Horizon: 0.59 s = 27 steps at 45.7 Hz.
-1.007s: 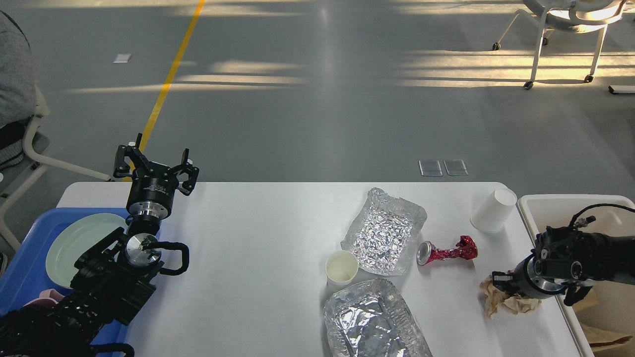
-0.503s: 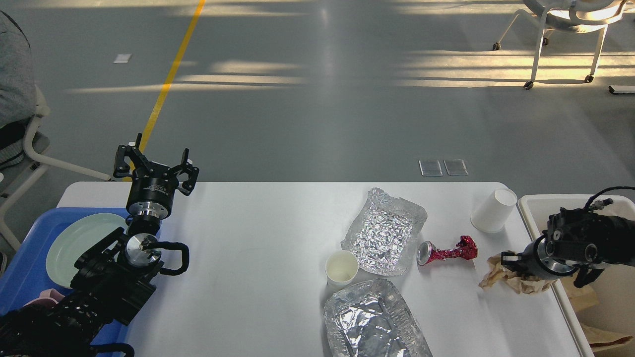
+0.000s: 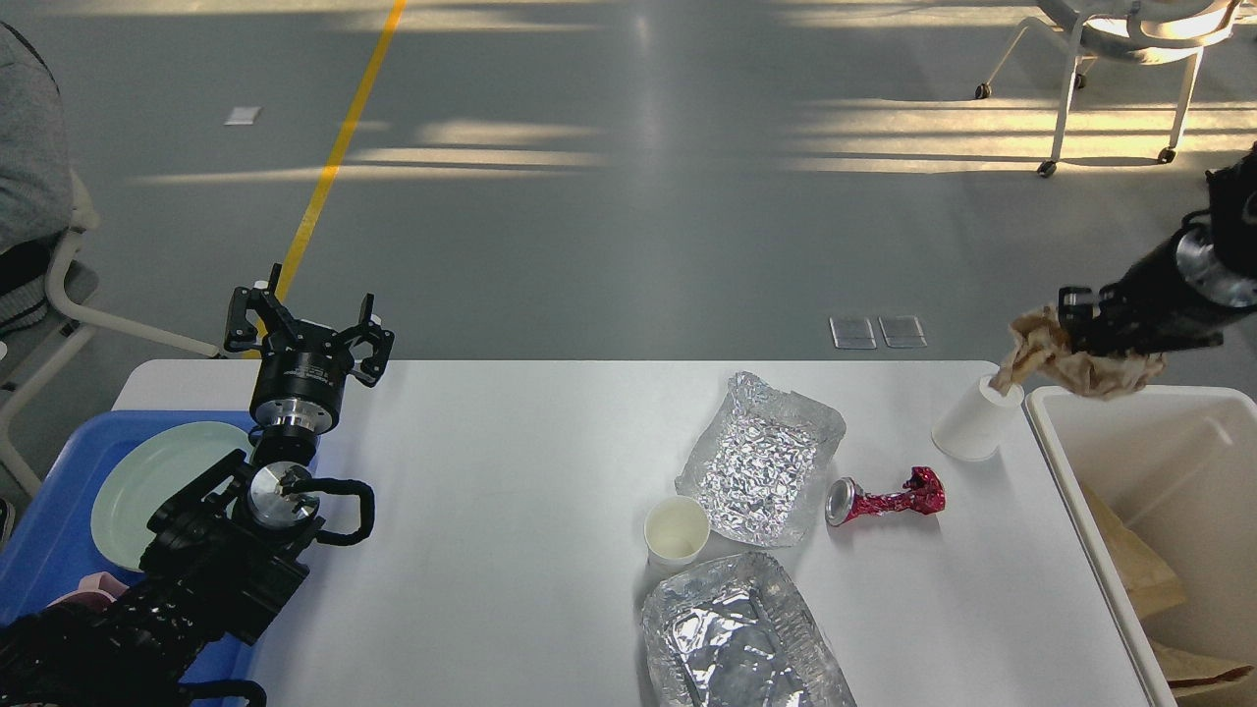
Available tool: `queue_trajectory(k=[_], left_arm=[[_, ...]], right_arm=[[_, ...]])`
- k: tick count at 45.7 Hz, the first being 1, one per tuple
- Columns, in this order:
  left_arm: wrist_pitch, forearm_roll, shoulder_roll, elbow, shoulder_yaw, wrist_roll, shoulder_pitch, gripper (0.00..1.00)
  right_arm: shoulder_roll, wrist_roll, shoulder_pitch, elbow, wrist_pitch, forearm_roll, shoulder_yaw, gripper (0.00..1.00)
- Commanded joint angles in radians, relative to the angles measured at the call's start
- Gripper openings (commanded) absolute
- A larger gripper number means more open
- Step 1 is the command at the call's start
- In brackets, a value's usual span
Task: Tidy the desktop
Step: 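Lift the crumpled brown paper up with the right gripper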
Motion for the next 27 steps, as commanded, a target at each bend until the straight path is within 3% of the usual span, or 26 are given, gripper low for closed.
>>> queue_trajectory(k=[1,15,27], left_arm=[[0.001,0.000,0.000,0.000,0.000,0.000,0.000,1.00],[0.000,0.000,0.000,0.000,0.000,0.000,0.000,1.00],[0.000,0.000,0.000,0.000,0.000,0.000,0.000,1.00]], right_arm=[[-0.012,0.001,0.195,-0.002,0.182,0.002,0.043,0.00],[-0.014,-0.009,0.519,-0.003,0.206,0.083,0.267,0.00],[-0.012,-0.010,0.623,-0.002,0.206,0.130,0.351,0.00]])
